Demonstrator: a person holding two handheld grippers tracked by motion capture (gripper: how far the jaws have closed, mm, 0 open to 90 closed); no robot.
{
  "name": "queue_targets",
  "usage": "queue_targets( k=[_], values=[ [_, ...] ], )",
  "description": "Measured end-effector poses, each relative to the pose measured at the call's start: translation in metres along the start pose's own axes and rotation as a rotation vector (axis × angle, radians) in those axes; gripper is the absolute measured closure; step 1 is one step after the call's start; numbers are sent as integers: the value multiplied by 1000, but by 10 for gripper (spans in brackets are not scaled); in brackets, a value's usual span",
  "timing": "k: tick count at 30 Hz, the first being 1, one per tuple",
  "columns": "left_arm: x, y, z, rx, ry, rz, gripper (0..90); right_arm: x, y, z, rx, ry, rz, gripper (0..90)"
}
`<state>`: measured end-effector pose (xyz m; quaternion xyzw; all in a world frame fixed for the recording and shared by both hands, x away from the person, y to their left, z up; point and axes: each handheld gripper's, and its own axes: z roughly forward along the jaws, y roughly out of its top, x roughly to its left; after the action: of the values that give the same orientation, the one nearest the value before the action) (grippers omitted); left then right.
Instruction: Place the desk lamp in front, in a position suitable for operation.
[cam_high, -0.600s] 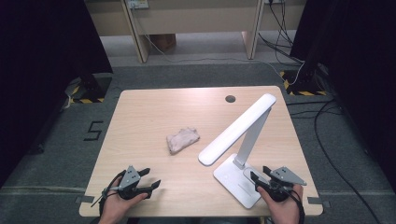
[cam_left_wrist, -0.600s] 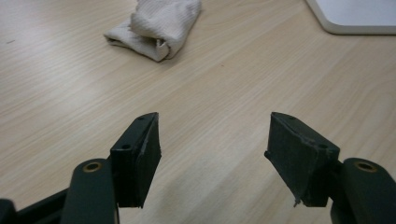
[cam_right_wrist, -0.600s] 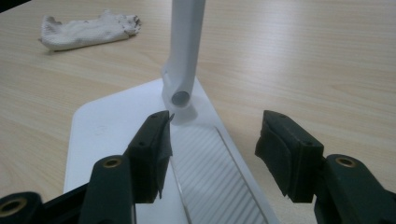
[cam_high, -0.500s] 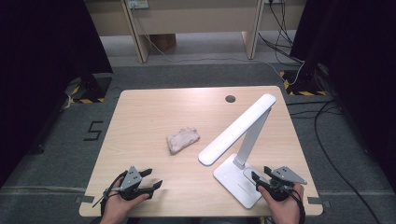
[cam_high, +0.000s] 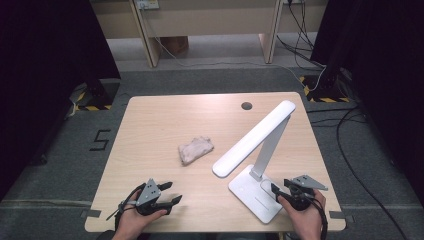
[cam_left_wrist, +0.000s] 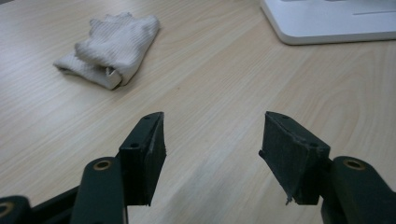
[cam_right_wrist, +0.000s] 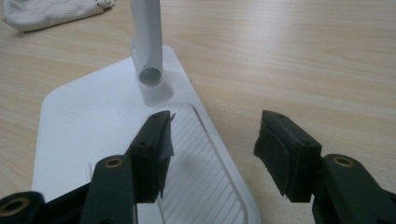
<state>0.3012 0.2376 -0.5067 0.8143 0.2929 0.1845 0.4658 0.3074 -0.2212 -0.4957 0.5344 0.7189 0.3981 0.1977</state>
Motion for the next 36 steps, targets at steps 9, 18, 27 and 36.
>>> queue_targets(
  k=[9, 18, 27, 36],
  values=[
    [-15, 14, 23, 29, -113, 35, 451, -7, -2, -1, 54, 8, 17, 470],
    [-25, 26, 49, 56, -192, 20, 510, -10, 0, -3, 51, 75, 80, 478],
    [-43, 52, 65, 45, -251, 99, 480, 9, 44, 1, -109, 120, -23, 491],
    [-51, 66, 92, 77, -272, 159, 473, 14, 82, 10, -164, 121, -79, 578]
  ],
)
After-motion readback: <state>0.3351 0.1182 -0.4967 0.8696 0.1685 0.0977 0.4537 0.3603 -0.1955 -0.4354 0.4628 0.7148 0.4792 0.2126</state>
